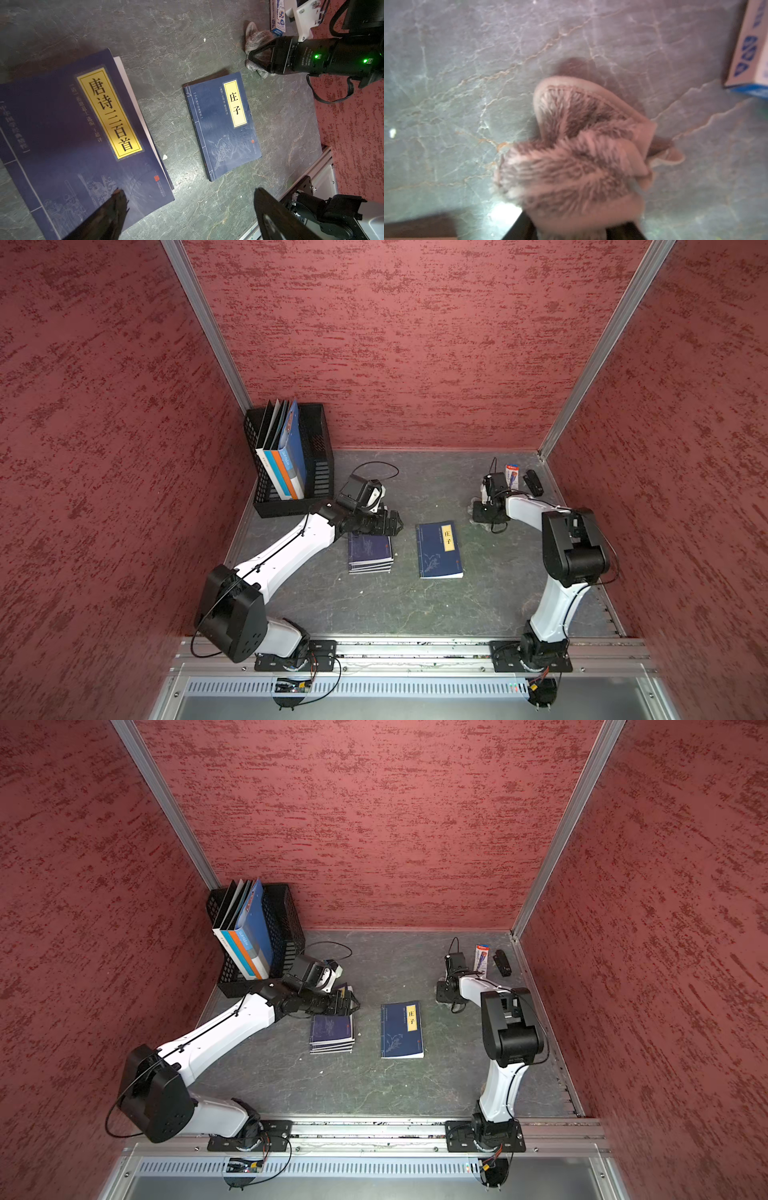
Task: Wipe the cover of the book
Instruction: Pick up the cleaning item at the center of the board, then wipe the dirt from the cover of the book.
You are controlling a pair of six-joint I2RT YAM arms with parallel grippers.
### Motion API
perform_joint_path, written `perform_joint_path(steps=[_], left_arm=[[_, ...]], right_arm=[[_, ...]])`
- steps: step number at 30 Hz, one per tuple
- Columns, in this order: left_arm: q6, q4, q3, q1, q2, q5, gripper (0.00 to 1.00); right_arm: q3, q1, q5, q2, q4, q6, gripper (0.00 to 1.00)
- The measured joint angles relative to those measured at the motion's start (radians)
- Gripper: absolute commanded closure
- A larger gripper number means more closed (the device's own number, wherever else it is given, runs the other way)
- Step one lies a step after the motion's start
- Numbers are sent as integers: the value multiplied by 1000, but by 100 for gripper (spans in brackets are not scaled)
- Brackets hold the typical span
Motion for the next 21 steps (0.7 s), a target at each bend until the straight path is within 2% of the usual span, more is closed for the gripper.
perform_joint_path(steps=[5, 10, 15, 21], left_arm=[[15, 8, -42, 39, -8, 13, 3], [36, 8, -53, 102, -21, 23, 3], [49, 9, -53, 169, -39, 42, 3], [51, 18, -65, 195, -45, 47, 2]], right_arm=[[-42, -1, -2, -29, 31, 18, 81], [-93, 31, 3, -157, -34, 43, 81], [-64, 159, 3, -304, -64, 73, 80], [-66, 319, -14, -339, -55, 117, 81]])
